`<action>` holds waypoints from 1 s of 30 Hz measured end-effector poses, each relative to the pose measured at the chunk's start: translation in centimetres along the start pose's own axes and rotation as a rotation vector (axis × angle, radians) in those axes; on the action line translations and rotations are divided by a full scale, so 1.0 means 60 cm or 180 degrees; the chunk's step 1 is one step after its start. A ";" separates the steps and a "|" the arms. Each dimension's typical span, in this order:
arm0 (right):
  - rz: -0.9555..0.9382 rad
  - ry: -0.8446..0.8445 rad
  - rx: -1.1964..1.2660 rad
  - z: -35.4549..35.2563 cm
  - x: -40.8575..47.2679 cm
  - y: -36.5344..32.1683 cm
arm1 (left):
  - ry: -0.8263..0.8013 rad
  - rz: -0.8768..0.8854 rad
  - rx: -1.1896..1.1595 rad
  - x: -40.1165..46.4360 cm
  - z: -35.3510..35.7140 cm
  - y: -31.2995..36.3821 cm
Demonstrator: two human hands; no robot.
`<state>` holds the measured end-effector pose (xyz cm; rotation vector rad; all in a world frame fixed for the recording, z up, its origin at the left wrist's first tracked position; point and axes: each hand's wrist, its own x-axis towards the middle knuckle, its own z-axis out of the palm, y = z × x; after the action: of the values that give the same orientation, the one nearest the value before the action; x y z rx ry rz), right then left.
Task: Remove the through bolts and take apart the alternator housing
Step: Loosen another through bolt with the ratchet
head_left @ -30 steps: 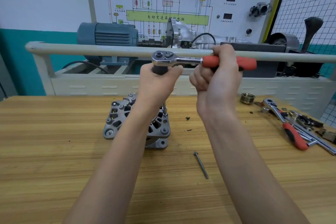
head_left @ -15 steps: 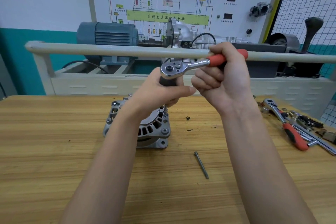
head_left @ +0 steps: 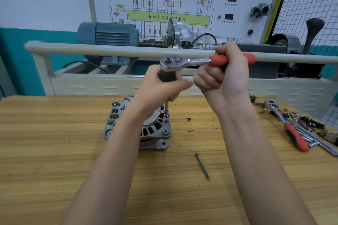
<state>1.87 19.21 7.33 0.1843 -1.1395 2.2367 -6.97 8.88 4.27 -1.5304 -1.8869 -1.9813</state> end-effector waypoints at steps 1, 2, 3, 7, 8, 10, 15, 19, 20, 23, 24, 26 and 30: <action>0.0138 -0.0141 -0.0008 -0.004 0.002 -0.006 | -0.0272 0.0044 0.0055 -0.003 -0.005 0.001; 0.0223 -0.0235 -0.0013 -0.007 0.004 -0.010 | -0.0411 0.0057 0.0071 -0.005 -0.007 0.002; 0.0266 -0.0273 -0.0015 -0.008 0.004 -0.012 | -0.0422 0.0055 0.0060 -0.006 -0.006 0.001; -0.0027 0.0064 -0.0004 -0.001 0.000 -0.003 | 0.0155 -0.0054 -0.0139 0.001 0.012 0.000; -0.0235 0.0243 -0.0004 0.003 -0.003 0.004 | 0.0458 -0.0111 -0.0204 0.004 0.019 0.000; -0.0656 0.0514 0.0021 0.014 -0.012 0.020 | 0.1223 -0.0176 -0.0286 0.008 0.034 -0.002; -0.0697 0.0471 0.0043 0.022 -0.017 0.024 | 0.1961 0.0009 -0.0276 0.005 0.060 -0.005; 0.0046 -0.0006 -0.0011 -0.001 0.001 -0.006 | 0.0504 0.0084 0.0103 -0.001 0.024 0.001; 0.0203 -0.0156 -0.0008 -0.007 0.005 -0.012 | 0.0054 0.0042 0.0163 -0.003 0.014 0.004; 0.0441 -0.0475 -0.0047 -0.015 0.010 -0.020 | -0.0500 -0.0087 0.0137 -0.009 0.000 0.009; 0.0451 -0.0510 -0.0045 -0.015 0.010 -0.020 | -0.0455 -0.0110 0.0084 -0.008 0.001 0.008; 0.0376 -0.0387 0.0005 -0.013 0.010 -0.018 | -0.0148 -0.0149 0.0043 -0.005 0.011 0.008; -0.0349 0.0394 0.0046 0.006 -0.003 0.003 | 0.1292 -0.0178 -0.0088 0.007 0.046 0.004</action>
<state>1.85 18.77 7.34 0.1097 -1.0230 2.1292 -5.35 11.14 4.15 -0.9868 -1.7540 -2.1441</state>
